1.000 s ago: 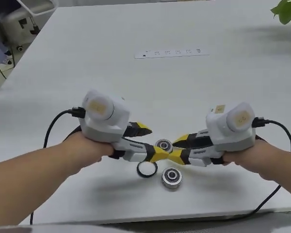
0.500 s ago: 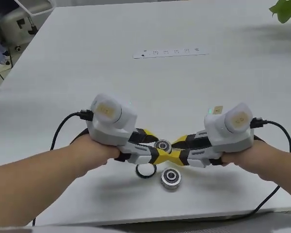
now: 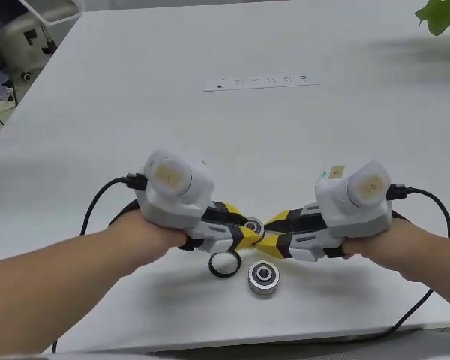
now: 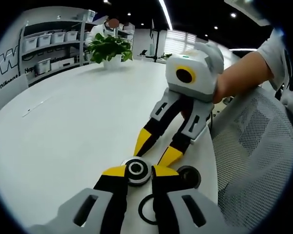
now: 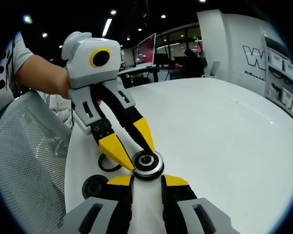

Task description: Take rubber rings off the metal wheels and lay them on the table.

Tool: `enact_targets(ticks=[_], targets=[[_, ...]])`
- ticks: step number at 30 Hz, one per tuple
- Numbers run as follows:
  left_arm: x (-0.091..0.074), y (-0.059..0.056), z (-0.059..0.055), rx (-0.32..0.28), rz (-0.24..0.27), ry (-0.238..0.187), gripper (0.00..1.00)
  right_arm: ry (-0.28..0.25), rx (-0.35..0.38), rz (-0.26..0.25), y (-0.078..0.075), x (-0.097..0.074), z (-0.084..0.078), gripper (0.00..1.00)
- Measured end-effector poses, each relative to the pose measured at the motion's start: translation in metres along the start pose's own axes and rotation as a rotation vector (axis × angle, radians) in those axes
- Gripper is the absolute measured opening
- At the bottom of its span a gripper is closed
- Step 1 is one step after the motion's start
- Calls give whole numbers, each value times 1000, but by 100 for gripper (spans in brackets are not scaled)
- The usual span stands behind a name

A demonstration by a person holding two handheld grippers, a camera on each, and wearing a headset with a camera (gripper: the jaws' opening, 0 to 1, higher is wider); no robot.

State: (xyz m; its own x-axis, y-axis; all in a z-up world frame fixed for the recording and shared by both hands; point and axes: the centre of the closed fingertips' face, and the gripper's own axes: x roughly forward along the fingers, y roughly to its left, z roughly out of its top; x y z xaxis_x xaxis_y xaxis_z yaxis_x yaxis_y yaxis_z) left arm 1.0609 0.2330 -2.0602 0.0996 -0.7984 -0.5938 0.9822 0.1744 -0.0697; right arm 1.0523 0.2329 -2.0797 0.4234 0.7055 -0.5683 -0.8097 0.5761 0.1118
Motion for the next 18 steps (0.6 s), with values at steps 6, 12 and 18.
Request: enact_targets(ticks=[6,12,18], targets=[[1,2,0,60,28,17,8,0,-4,1,1,0,0,20],[2,2,0,110,37,32,8,-7,-13,-5,1,1,3,21],[1,2,0,107,44,37,8,-11,-25,-16,0,3,5,24]])
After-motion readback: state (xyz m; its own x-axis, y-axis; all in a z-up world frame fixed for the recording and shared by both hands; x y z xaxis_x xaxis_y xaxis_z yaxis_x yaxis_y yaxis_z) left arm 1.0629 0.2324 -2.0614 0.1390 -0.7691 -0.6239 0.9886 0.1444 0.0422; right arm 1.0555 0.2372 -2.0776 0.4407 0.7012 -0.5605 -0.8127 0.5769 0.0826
